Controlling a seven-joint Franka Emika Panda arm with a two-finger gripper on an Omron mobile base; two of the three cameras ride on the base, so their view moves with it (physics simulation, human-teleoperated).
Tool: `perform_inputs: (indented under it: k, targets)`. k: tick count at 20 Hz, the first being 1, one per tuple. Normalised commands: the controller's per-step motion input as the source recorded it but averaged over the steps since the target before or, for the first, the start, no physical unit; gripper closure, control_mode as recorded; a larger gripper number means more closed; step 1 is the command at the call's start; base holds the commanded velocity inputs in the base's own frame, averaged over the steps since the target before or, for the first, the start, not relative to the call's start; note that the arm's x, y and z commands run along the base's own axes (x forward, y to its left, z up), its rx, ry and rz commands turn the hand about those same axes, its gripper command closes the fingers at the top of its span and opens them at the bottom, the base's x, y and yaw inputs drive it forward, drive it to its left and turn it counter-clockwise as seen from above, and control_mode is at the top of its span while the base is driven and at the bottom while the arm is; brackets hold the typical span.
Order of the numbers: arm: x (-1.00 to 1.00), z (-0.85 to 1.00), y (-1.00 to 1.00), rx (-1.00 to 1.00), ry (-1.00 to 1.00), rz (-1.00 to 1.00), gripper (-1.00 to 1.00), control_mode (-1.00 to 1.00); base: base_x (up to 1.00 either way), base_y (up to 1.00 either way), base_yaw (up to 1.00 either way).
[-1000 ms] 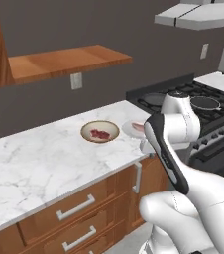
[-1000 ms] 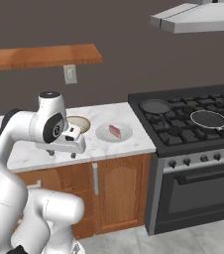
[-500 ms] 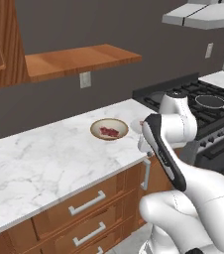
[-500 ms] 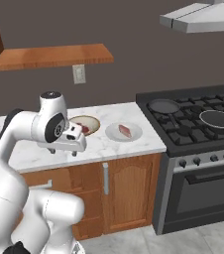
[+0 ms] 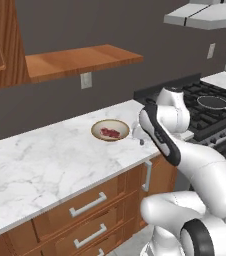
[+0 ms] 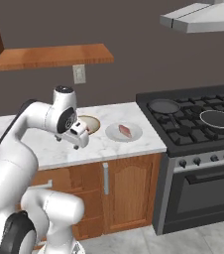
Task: Place one of the steaks on the plate and the other in the bowl. Then place the bowl in the fridge.
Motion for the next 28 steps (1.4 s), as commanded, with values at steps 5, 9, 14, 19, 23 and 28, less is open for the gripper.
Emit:
perform_inputs:
  k: [5, 9, 14, 19, 23, 28]
  targets:
    - [0.19, 0.14, -0.12, 0.33, 0.09, -0.5, -1.0, -1.0, 0.0, 0.0, 0.0]
    - [0.39, -0.06, 0.06, 0.05, -0.01, -0.18, -1.0, -1.0, 0.0, 0.0, 0.0]
    - [0.86, -0.33, 0.03, 0.01, -0.06, -0.12, -1.0, -1.0, 0.0, 0.0, 0.0]
    - [0.69, -0.41, 0.01, 0.0, -0.02, -0.26, -1.0, -1.0, 0.0, 0.0, 0.0]
    - [0.47, -0.01, 0.07, 0.02, -0.01, -0.12, -1.0, -1.0, 0.0, 0.0, 0.0]
    - [0.61, -0.04, 0.0, 0.0, 0.0, -0.01, -1.0, -1.0, 0.0, 0.0, 0.0]
